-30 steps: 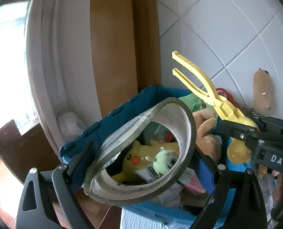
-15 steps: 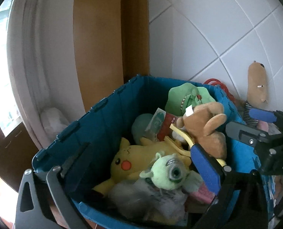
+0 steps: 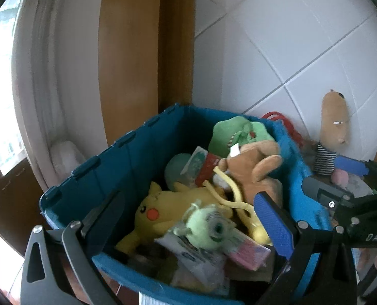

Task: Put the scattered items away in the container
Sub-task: 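Withdraw both tools from the crate back toward the table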

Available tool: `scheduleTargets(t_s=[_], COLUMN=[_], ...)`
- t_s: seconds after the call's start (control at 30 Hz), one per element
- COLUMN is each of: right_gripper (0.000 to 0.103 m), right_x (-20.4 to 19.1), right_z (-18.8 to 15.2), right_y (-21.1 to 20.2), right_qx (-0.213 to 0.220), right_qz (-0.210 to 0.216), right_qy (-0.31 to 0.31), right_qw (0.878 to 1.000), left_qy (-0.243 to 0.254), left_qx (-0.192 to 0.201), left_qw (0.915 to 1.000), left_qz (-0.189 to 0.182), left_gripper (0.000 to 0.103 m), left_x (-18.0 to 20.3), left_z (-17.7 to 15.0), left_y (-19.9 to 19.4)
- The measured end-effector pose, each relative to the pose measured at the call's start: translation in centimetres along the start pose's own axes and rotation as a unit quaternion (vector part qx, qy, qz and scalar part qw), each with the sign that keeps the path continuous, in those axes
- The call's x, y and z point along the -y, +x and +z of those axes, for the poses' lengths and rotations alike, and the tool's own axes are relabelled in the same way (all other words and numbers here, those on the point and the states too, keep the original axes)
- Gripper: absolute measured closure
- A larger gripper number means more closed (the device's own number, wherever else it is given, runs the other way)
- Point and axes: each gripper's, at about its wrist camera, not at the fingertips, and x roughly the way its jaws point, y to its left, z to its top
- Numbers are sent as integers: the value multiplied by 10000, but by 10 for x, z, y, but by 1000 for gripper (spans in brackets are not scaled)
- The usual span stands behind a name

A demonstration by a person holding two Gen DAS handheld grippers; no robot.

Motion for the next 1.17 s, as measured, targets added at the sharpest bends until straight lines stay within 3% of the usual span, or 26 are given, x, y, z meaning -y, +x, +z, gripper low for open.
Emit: scheduleTargets(t_s=[0.27,0.47,0.67,0.87,1.17], right_gripper=[0,0,0,0,0], right_x=[45,98,133,143,130], right_z=[-61,-111,-151,-183,-215], right_y=[-83,-143,-188,-222,-259], right_qx=[138,0,-63,-159,-211], right_qz=[-391,-773,-958,-1351,-1761], right_qy=[40,337,686,940,1293], right_qw=[9991,9964,9930,9862,9756], left_qy=[206,397,518,678,783], left_qx=[64,33,-244,-248,-279], left_qw=[9997,9990,9979,9955,9925], left_qz=[-108,-213,-318,-610,-895], left_gripper=[0,0,0,0,0], left_x=[67,131,175,191,183], left_z=[-35,-67,-101,-118,-134], left_y=[-60,-95,-115,-137,-160])
